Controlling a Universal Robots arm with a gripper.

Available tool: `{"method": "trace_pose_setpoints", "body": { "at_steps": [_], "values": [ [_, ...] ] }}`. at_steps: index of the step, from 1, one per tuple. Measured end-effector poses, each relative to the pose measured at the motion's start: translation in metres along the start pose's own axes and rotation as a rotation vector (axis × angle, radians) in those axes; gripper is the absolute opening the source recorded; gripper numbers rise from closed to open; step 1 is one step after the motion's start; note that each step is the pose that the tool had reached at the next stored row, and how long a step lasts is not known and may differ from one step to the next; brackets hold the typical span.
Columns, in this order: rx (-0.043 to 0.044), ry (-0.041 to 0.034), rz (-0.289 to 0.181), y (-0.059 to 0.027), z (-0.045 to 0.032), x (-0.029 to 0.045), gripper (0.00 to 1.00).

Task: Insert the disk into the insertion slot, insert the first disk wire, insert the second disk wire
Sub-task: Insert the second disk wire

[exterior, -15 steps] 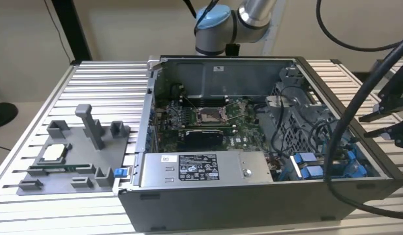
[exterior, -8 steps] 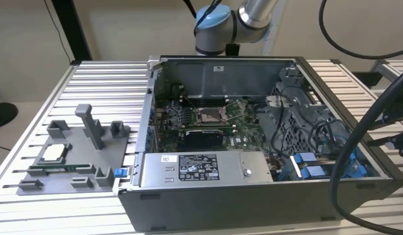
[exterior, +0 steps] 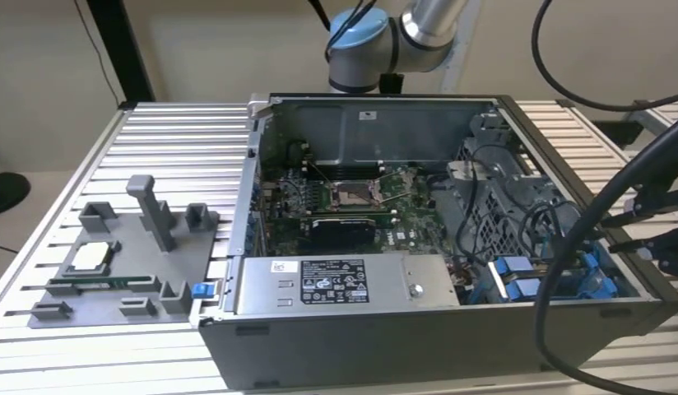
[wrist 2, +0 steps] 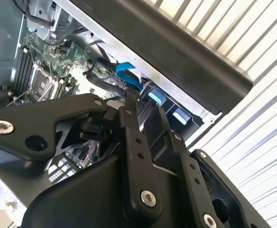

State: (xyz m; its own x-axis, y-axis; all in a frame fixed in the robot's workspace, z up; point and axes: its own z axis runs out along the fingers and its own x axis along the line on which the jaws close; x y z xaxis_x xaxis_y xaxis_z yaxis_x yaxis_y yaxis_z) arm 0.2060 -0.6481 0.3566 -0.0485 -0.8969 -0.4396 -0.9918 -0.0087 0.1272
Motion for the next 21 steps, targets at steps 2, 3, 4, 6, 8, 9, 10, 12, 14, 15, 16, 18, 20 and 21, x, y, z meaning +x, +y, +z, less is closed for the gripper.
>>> {"method": "trace_pose_setpoints", "body": {
  "at_steps": [2, 3, 4, 6, 8, 9, 10, 12, 14, 15, 16, 18, 20, 21],
  "values": [
    [0.0007, -0.0002, 0.002, -0.0001, 0.0031, -0.0006, 1.0],
    [0.0007, -0.0002, 0.002, -0.0002, 0.0042, -0.0011, 1.0],
    [0.0008, 0.0007, 0.003, -0.0002, 0.0052, -0.0014, 1.0],
    [-0.0018, 0.0029, 0.005, -0.0006, 0.0069, -0.0018, 1.0],
    [-0.0114, 0.0026, 0.011, -0.001, 0.008, -0.0013, 1.0],
    [-0.0212, 0.0027, 0.016, -0.0014, 0.0086, -0.001, 1.0],
    [-0.0266, 0.0025, 0.019, -0.0019, 0.0092, -0.0007, 1.0],
    [-0.0296, 0.0012, 0.02, -0.0022, 0.0103, -0.0001, 1.0],
    [-0.03, -0.0012, 0.02, -0.0023, 0.011, 0.0002, 1.0],
    [-0.0301, -0.0034, 0.02, -0.0024, 0.0114, 0.0004, 1.0],
    [-0.0302, -0.0052, 0.02, -0.0024, 0.0116, 0.0005, 1.0],
    [-0.0304, -0.0112, 0.019, -0.0025, 0.0119, 0.0006, 0.0],
    [-0.0306, -0.018, 0.018, -0.0026, 0.0122, 0.0008, 0.0],
    [-0.0306, -0.021, 0.018, -0.0025, 0.0123, 0.0008, 0.0]
  ]
}}
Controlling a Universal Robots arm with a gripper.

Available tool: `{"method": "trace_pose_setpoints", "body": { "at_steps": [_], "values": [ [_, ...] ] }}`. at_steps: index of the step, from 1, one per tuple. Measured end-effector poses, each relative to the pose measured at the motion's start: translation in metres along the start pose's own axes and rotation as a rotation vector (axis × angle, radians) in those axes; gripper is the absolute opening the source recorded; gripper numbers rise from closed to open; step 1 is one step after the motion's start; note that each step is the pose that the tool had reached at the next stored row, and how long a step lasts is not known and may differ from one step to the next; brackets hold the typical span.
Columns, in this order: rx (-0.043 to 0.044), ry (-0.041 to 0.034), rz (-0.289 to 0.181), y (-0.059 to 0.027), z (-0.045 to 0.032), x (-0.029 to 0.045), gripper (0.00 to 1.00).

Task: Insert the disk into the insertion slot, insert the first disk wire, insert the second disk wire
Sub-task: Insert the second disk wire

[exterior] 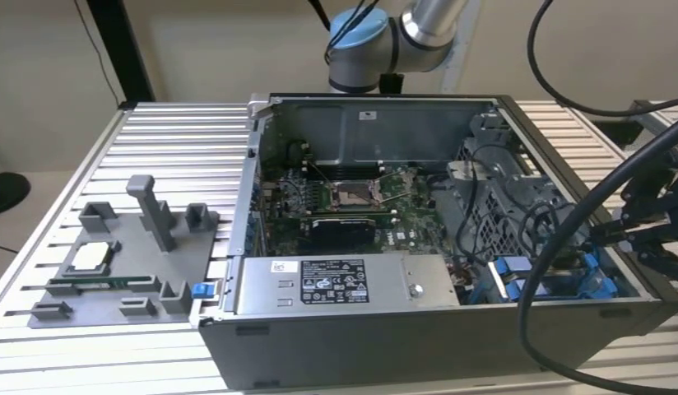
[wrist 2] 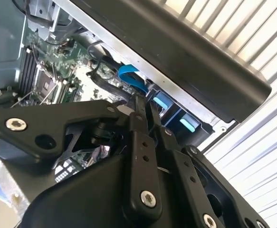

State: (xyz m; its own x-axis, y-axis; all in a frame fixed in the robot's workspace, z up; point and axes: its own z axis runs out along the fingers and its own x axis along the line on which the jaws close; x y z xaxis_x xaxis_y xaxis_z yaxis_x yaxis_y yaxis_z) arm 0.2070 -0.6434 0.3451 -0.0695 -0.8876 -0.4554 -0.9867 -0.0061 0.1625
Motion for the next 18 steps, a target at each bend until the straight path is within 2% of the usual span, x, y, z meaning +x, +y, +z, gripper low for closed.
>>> {"method": "trace_pose_setpoints", "body": {
  "at_steps": [5, 11, 18],
  "values": [
    [0.0002, -0.0055, 0.001, 0.0043, -0.0011, -0.0006, 0.0],
    [-0.0001, -0.0083, 0.0, 0.0183, -0.0075, -0.004, 0.0],
    [0.0001, -0.0097, 0.0, 0.0376, -0.0083, -0.0043, 0.0]
  ]
}}
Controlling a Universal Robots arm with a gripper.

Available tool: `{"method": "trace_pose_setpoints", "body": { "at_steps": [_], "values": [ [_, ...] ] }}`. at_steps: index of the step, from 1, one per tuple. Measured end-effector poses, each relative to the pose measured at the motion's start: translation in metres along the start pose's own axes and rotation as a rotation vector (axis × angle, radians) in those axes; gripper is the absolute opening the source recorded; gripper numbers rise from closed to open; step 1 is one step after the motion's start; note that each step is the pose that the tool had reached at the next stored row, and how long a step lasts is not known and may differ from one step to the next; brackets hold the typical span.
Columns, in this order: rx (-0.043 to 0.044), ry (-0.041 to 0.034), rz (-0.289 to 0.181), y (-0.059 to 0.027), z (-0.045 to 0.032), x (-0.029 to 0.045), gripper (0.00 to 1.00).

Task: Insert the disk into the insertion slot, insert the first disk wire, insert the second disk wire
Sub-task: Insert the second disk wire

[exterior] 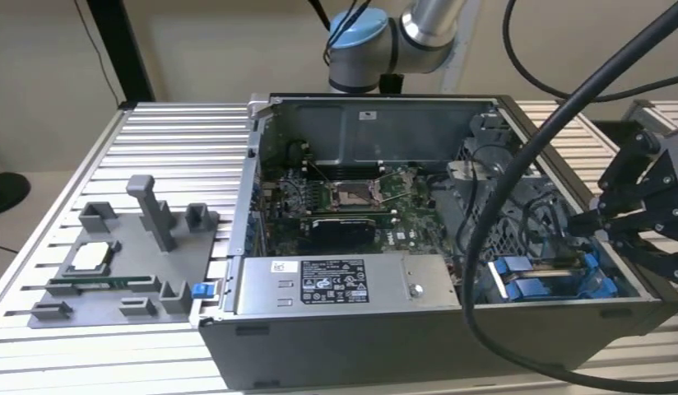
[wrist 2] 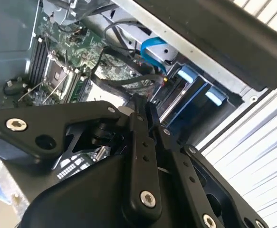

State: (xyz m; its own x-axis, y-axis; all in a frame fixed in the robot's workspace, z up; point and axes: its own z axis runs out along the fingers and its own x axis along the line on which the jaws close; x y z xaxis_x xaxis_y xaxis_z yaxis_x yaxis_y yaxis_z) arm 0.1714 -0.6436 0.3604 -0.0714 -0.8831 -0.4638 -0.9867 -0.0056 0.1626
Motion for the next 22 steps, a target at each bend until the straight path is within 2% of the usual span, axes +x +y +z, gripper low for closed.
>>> {"method": "trace_pose_setpoints", "body": {
  "at_steps": [11, 12, 13, 15, 19, 22],
  "values": [
    [0.0001, -0.0001, 0.0, 0.0294, 0.0002, 0.0003, 0.0],
    [0.0005, 0.0026, 0.0, 0.0315, 0.0005, 0.0004, 0.0],
    [0.0054, 0.0162, 0.0, 0.033, 0.0008, 0.0006, 0.0],
    [0.0198, 0.0516, -0.001, 0.035, 0.001, 0.0007, 0.0],
    [0.0575, 0.1244, -0.007, 0.0366, 0.0025, -0.0013, 0.0],
    [0.0771, 0.1778, -0.008, 0.0369, 0.0041, -0.0043, 0.0]
  ]
}}
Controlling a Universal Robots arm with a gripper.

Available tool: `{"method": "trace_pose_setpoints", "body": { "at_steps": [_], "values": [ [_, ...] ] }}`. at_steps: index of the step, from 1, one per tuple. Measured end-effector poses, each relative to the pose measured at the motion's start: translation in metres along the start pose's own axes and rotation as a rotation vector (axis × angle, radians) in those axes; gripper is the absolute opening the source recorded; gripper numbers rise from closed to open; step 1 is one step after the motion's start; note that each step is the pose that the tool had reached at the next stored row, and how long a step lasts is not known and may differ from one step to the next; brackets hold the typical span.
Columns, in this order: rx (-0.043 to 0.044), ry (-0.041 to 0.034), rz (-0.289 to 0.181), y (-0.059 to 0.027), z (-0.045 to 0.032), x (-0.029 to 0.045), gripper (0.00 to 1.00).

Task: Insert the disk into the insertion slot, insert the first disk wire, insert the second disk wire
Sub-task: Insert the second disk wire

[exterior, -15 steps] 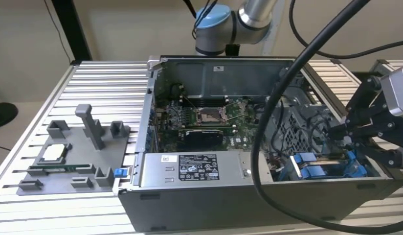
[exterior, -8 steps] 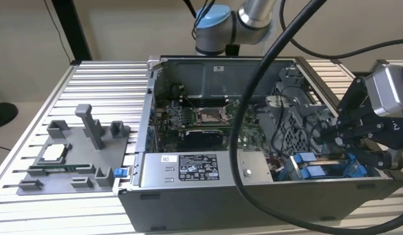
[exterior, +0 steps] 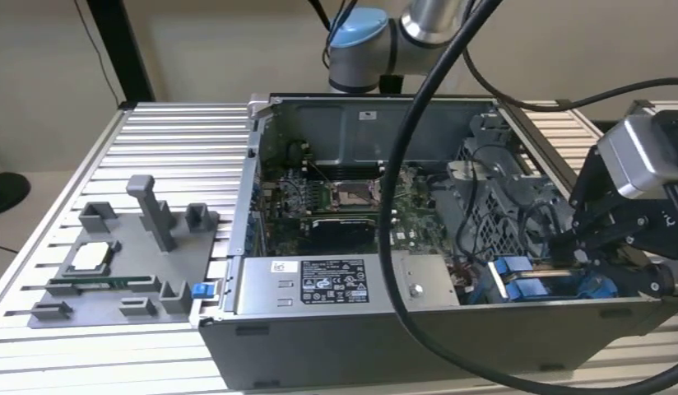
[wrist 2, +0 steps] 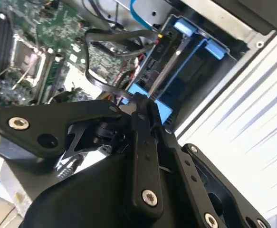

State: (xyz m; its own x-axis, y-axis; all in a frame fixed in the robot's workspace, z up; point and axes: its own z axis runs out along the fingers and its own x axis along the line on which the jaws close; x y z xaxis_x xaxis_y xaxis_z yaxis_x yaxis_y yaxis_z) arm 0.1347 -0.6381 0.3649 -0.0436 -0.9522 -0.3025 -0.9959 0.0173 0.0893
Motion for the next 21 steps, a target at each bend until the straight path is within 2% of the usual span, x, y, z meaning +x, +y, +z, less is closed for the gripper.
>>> {"method": "trace_pose_setpoints", "body": {
  "at_steps": [3, 9, 10, 11, 13, 15, 17, 21],
  "values": [
    [0.0154, 0.055, 0.0, 0.0005, 0.001, -0.0029, 0.0],
    [0.0536, 0.1635, -0.002, 0.002, 0.0046, -0.0137, 0.0],
    [0.0586, 0.1783, -0.002, 0.0028, 0.0054, -0.0156, 0.0],
    [0.0628, 0.1867, -0.002, 0.0042, 0.0061, -0.0174, 0.0],
    [0.0686, 0.1933, -0.003, 0.008, 0.0079, -0.022, 0.0],
    [0.0734, 0.1937, -0.004, 0.011, 0.0099, -0.0273, 0.0],
    [0.0819, 0.1937, -0.006, 0.0133, 0.0119, -0.033, 0.0],
    [0.1048, 0.1963, -0.011, 0.0164, 0.0163, -0.0457, 0.0]
  ]
}}
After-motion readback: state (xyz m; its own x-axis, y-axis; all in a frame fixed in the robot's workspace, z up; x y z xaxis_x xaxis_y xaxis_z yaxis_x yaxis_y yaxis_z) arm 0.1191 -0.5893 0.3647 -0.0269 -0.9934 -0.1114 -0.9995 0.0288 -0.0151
